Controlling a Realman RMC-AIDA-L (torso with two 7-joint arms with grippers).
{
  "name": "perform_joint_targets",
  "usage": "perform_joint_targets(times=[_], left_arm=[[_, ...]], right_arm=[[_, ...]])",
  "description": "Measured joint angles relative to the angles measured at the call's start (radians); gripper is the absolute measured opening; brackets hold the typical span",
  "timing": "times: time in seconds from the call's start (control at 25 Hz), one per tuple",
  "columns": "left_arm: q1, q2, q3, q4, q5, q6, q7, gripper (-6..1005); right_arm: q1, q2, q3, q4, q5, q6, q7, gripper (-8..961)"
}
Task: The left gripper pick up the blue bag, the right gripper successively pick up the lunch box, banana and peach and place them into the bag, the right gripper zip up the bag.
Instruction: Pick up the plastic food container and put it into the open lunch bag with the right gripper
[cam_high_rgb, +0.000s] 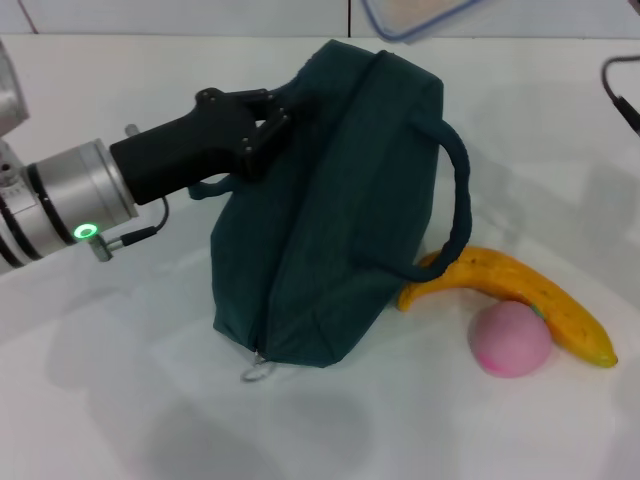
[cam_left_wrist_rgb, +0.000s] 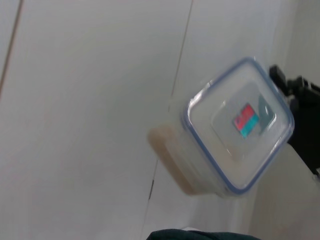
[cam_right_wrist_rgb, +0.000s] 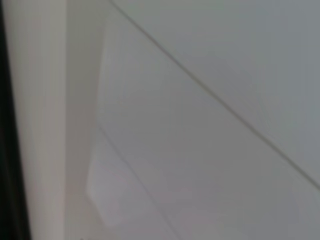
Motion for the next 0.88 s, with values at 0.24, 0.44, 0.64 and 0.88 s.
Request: perform_joint_targets(times=[0.24, 0.44, 0.64, 0.88], left_arm=[[-0.014, 0.000, -0.003, -0.019, -0.005, -0.002, 0.012, 46], [-0.010, 0.000, -0.004, -0.020, -0.023, -0.002, 0.014, 46], [-0.011, 0.001, -0.005, -0.020, -0.024, -0.002, 0.015, 46], [-0.014, 0.003, -0.005, -0.018, -0.025, -0.001, 0.016, 46]], right_arm=[[0.034, 0.002, -0.025, 0.013, -0.024, 0.005, 0.000, 108], [0.002, 0.003, -0.103, 0.021, -0.029, 0.026, 0.000, 110], [-0.038, -0.002, -0.175, 0.005, -0.035, 0.035, 0.000, 112], [-0.053, -0.004, -0.294, -0.037, -0.055, 0.081, 0.010, 114]])
